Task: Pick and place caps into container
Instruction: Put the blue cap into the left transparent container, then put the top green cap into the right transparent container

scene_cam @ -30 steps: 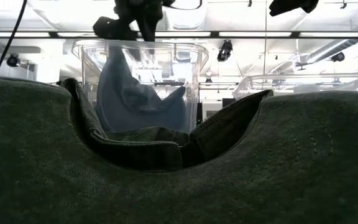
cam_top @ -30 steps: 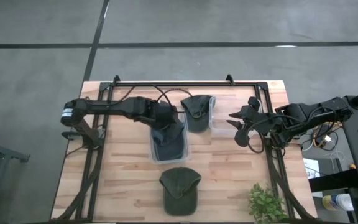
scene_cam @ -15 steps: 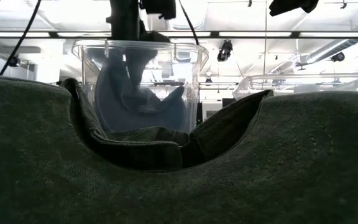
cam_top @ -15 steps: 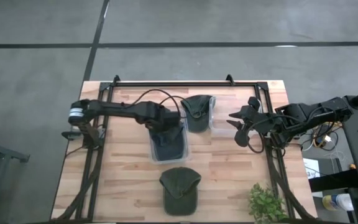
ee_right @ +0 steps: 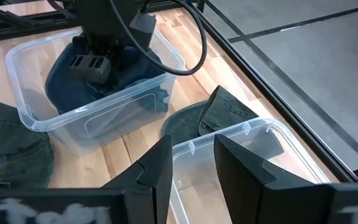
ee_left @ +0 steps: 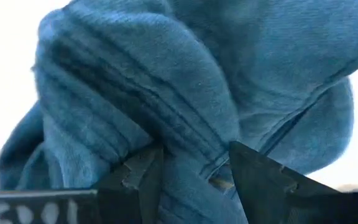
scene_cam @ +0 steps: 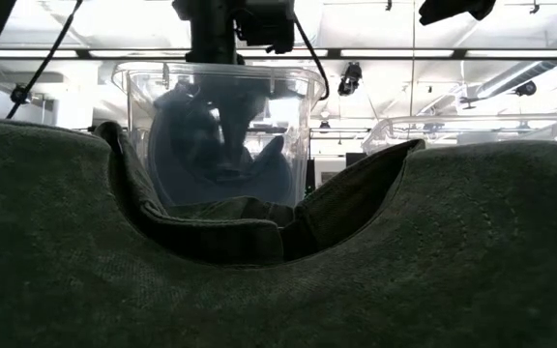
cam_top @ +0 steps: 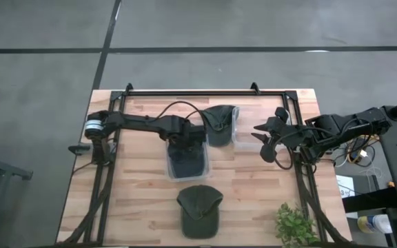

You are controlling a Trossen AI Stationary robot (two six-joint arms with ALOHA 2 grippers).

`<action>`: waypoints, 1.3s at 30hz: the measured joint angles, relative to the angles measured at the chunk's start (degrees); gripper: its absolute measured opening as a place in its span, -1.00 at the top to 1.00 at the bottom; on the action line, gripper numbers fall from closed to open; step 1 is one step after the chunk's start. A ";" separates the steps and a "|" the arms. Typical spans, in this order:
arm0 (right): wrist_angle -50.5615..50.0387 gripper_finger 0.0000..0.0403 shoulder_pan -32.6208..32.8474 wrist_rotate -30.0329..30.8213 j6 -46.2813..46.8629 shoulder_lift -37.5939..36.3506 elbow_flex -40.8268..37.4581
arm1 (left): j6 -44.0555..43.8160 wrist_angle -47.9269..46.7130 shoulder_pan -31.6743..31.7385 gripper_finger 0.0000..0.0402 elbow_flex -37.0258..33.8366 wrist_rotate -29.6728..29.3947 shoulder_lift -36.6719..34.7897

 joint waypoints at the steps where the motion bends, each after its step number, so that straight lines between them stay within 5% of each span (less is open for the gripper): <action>1: -0.04 0.45 0.00 0.02 0.00 0.00 0.00 | 0.16 0.44 0.01 0.12 -0.01 0.04 0.06; 21: 0.07 0.45 0.00 0.02 -0.05 -0.04 -0.63 | -0.24 -3.76 -1.28 0.12 8.90 -6.67 -9.74; 30: 6.54 0.45 0.00 -4.42 -13.92 1.18 0.52 | -5.21 -5.44 -7.62 0.12 7.31 -29.28 -20.39; 39: 7.38 0.45 -0.43 -4.13 -14.80 7.86 4.53 | -7.81 -5.42 -9.91 0.12 -4.29 -37.01 -32.64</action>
